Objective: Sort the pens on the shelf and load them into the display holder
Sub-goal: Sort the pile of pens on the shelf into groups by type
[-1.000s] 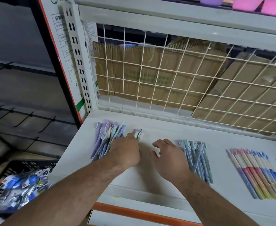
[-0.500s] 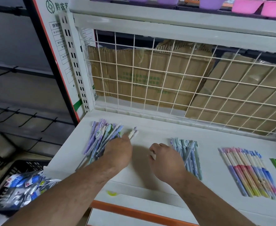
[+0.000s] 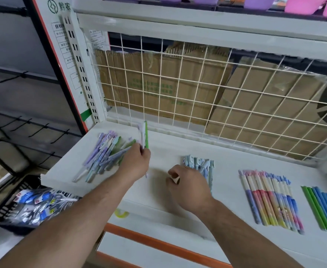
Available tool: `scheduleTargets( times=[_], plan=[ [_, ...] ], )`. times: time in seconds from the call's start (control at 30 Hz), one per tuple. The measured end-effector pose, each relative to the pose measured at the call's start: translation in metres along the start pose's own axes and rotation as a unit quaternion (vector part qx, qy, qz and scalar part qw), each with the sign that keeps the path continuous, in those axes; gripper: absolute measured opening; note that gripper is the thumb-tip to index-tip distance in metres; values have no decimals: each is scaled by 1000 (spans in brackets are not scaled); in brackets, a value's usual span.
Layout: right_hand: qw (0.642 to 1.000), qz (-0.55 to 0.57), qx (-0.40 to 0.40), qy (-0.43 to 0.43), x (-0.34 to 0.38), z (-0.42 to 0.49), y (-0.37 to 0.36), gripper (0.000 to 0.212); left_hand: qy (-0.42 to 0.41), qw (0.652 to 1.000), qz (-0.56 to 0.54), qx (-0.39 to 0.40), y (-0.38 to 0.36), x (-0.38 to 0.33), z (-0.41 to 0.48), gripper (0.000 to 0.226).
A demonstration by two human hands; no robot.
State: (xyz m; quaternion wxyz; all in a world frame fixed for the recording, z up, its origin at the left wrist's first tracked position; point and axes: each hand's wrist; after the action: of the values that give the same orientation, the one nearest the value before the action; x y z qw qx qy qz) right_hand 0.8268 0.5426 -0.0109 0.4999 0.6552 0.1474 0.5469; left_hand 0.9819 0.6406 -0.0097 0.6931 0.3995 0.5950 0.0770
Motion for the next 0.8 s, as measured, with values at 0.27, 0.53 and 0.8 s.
scheduleTargets(
  times=[0.27, 0.53, 0.8],
  plan=[
    [998, 51, 8, 34, -27, -27, 28, 12, 121, 944, -307, -8, -17, -2, -8, 25],
    [995, 95, 4, 8, -43, -34, 37, 11, 103, 917, -378, 73, -41, -31, -33, 14],
    [967, 221, -101, -76, -44, -21, 47, 13, 38, 906, -373, 196, -67, -62, -35, 31]
  ],
)
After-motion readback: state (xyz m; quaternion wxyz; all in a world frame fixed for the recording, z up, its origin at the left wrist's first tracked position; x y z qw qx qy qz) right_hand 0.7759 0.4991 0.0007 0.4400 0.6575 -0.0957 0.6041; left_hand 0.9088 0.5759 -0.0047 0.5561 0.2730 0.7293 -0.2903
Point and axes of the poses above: each hand's wrist, its own z-axis towards the middle knuckle, its own y-axis out of the back of the hand, x = y × z, and after that the axes turned 5 degrees about z, right-handed
